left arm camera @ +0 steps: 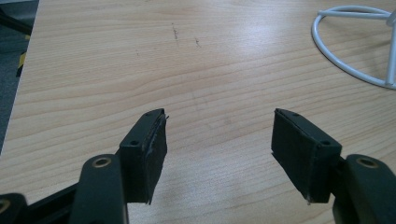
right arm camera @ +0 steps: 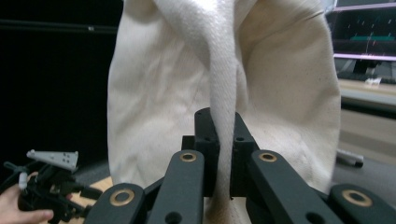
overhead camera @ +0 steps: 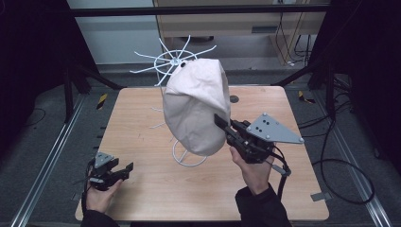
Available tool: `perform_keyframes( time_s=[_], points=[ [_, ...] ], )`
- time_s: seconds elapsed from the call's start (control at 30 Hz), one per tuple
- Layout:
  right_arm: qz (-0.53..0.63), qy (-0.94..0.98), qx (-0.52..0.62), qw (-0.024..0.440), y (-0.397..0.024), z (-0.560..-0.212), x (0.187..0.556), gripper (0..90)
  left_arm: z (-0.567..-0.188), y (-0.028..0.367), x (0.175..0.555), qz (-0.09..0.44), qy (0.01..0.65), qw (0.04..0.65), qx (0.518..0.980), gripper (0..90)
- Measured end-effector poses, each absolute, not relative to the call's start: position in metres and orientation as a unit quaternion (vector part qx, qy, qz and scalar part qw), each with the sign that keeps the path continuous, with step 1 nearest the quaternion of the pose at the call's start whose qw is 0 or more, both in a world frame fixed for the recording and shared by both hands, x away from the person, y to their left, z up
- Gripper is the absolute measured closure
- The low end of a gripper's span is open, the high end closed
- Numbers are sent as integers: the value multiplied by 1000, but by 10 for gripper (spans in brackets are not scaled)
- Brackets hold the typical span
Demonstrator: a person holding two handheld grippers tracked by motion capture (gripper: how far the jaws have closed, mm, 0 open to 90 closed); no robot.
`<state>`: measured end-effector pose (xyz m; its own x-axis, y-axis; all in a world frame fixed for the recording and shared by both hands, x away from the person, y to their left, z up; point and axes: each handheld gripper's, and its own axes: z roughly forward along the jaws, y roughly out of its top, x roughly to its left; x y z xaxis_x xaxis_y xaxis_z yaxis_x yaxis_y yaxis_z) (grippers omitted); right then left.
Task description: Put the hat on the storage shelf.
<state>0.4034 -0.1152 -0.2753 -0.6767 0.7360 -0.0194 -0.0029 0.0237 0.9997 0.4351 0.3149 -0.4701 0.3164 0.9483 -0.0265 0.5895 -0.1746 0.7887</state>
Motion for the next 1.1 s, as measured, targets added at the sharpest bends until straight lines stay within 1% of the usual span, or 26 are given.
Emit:
perform_keyframes(
  time_s=[0.27,0.37,0.4,0.43,0.47,0.5,0.53,0.57,0.6,0.83,1.0,1.1],
  points=[
    [627,668,290,276,-113,-290,412,843,-470,315,435,247,531,363,724,352],
    [623,671,292,277,-110,-293,413,801,-470,315,435,247,531,363,725,353],
    [623,671,292,277,-110,-293,413,801,-470,315,435,247,531,363,725,353],
    [618,673,292,282,-109,-293,414,762,-470,315,435,246,531,363,725,352],
    [618,673,292,282,-109,-293,414,762,-470,315,435,246,531,363,725,353],
    [616,674,291,286,-110,-294,413,718,-470,315,435,246,531,364,724,353],
    [616,674,291,286,-110,-294,413,718,-470,315,435,246,531,364,724,353],
    [616,673,293,287,-110,-294,413,679,-470,315,435,247,531,363,725,353],
    [616,670,296,291,-113,-294,412,621,-470,315,435,247,531,363,725,353],
    [616,658,312,302,-131,-297,406,458,-470,315,435,247,532,364,724,352],
    [609,662,324,293,-146,-308,400,333,-470,314,435,247,532,363,724,352],
    [597,671,333,289,-154,-321,397,277,-470,314,435,247,532,363,724,352]
  ],
)
